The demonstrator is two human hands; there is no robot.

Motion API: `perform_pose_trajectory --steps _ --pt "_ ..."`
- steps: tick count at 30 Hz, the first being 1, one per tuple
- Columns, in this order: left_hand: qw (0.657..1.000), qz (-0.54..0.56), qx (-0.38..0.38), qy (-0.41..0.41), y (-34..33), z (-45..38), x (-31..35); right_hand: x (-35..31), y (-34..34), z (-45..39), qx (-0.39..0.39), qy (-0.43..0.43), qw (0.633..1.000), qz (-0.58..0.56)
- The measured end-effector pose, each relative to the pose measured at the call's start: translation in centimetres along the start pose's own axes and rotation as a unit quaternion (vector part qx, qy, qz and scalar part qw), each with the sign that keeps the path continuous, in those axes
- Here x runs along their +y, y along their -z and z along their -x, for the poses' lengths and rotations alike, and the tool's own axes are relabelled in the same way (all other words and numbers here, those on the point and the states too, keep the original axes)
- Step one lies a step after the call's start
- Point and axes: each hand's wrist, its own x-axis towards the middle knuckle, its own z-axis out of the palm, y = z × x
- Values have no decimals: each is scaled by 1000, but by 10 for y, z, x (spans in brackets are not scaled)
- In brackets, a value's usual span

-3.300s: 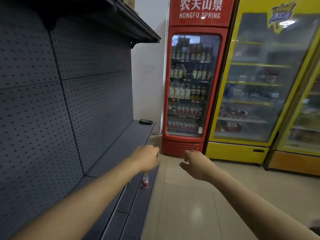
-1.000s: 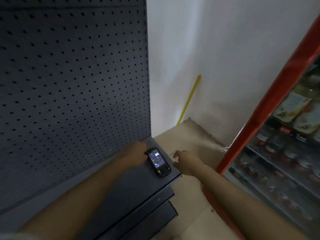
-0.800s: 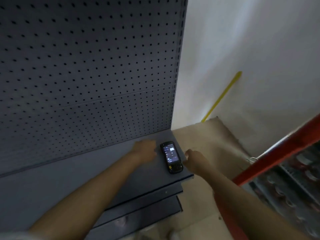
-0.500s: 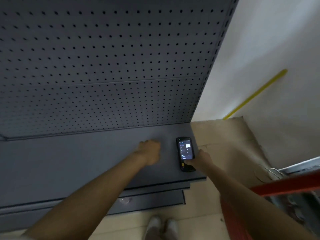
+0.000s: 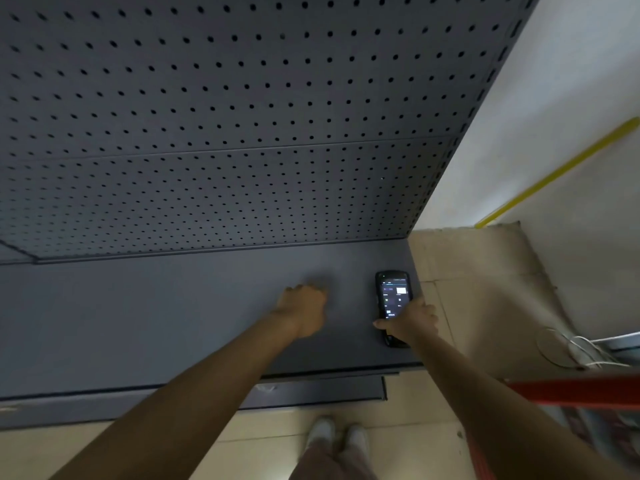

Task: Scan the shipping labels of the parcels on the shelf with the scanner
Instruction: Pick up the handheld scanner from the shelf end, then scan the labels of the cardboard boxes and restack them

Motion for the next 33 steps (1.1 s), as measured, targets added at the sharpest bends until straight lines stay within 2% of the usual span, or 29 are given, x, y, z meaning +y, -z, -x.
perform_pose_trajectory --steps 10,13,16,19,24,26,33 --pt "1000 9 14 13 10 9 -9 -14 23 7 -7 26 1000 -13" --pt "999 13 40 30 21 18 -11 -29 31 27 -29 70 996 -47" --pt "995 26 67 68 29 37 -16 -48 35 43 -70 117 980 -145" --pt "987 43 101 117 33 67 -29 -69 35 61 -102 192 963 -159" --pt "952 114 151 240 18 138 -55 -104 29 114 -204 335 912 -116" --pt "932 140 171 287 4 170 -62 -116 18 140 -247 391 881 -96" --pt "853 174 231 434 -51 298 -84 -145 -45 272 -360 509 780 -55"
